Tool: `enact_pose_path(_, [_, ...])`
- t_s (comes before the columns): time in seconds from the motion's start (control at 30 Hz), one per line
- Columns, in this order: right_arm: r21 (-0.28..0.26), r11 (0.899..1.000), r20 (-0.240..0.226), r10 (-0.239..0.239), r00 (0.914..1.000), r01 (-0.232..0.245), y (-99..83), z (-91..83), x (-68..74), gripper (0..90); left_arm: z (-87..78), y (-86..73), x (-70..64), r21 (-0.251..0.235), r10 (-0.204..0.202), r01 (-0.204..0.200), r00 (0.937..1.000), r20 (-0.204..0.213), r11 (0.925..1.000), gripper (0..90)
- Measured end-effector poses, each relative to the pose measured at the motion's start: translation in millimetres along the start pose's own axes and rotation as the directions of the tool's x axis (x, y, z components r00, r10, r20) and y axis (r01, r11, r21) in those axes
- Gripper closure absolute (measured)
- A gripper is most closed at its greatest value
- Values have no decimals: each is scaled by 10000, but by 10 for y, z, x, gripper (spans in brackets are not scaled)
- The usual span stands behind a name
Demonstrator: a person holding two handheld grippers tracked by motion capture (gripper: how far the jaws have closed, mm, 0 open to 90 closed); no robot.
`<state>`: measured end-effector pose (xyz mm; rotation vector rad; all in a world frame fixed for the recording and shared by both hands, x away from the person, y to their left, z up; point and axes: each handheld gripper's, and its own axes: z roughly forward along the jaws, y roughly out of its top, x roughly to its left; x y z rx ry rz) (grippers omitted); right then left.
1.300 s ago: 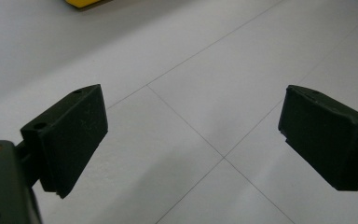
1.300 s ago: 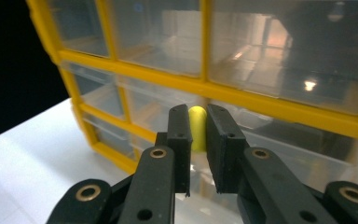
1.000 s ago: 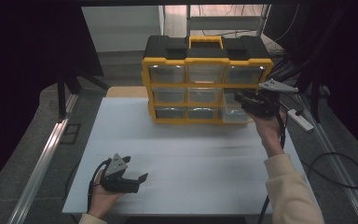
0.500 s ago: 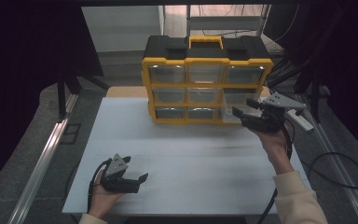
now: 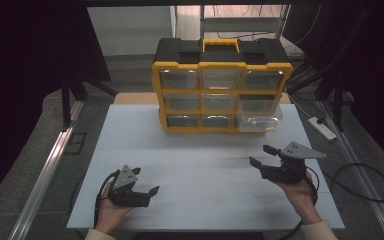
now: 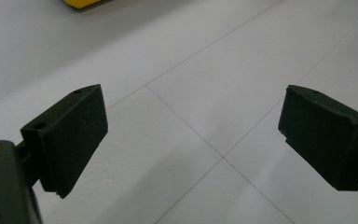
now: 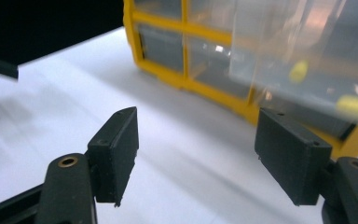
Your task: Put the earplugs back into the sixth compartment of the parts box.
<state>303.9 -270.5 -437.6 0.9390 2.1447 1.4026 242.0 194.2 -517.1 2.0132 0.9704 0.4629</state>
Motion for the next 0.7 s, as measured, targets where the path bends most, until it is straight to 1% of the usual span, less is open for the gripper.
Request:
enact_pose_path(0.03, [0, 10000, 0, 0, 10000, 0, 0, 0, 0, 308, 1, 0, -1, -3, 5, -5, 10000, 3, 10000, 78])
enact_pose_path(0.13, [269, 9994, -64, 227, 9997, -225, -188, -5, -7, 308, 2, 2, -4, -21, 6, -6, 10000, 9, 10000, 78])
enact_pose_path(0.17, [456, 9986, -122, 275, 9995, -269, -265, -7, -12, 307, -1, 2, -4, -2, 6, -6, 10000, 23, 10000, 78])
enact_pose_path(0.2, [514, 9984, -140, 253, 9996, -246, -295, -11, -12, 306, -1, 2, -4, -6, 0, 0, 10000, 25, 10000, 78])
enact_pose_path(0.27, [715, 9974, -146, 50, 9999, -39, -367, -19, -13, 304, -3, 2, 0, -14, 12, -12, 10000, 7, 10000, 79])
enact_pose_path(0.3, [715, 9974, -146, 50, 9999, -39, -367, -19, -13, 304, -3, 2, 0, -14, 12, -12, 10000, 7, 10000, 78])
enact_pose_path(0.33, [895, 9960, -82, -15, 10000, 22, -434, -25, -23, 304, -3, 3, 0, -47, -6, 6, 10000, 25, 10000, 78])
enact_pose_path(0.47, [886, 9958, 12, 218, 9998, -218, -476, -27, -60, 304, -2, 4, -4, -43, 20, -20, 10000, 25, 10000, 78])
enact_pose_path(0.7, [875, 9959, 13, 233, 9997, -233, -487, -29, -69, 303, -1, 3, -1, -42, 9, -8, 10000, 25, 10000, 78])
